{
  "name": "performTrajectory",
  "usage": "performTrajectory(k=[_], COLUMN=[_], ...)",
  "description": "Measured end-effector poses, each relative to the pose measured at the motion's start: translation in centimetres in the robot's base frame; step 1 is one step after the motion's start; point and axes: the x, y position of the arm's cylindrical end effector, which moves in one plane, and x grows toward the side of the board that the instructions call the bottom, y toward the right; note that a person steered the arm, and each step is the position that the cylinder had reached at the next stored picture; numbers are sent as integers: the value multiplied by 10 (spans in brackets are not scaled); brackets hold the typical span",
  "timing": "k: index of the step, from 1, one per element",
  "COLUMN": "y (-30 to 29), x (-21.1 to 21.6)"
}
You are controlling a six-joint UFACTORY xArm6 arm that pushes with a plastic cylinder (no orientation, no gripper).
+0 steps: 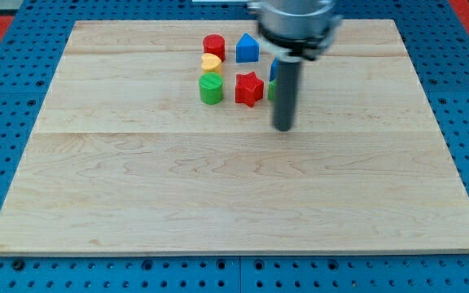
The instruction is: Push the green star down and left
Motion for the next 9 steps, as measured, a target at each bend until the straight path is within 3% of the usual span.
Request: performTrajectory(k=[1, 4, 7, 9], y=[52, 41, -41, -55], x=[1, -91, -90, -51])
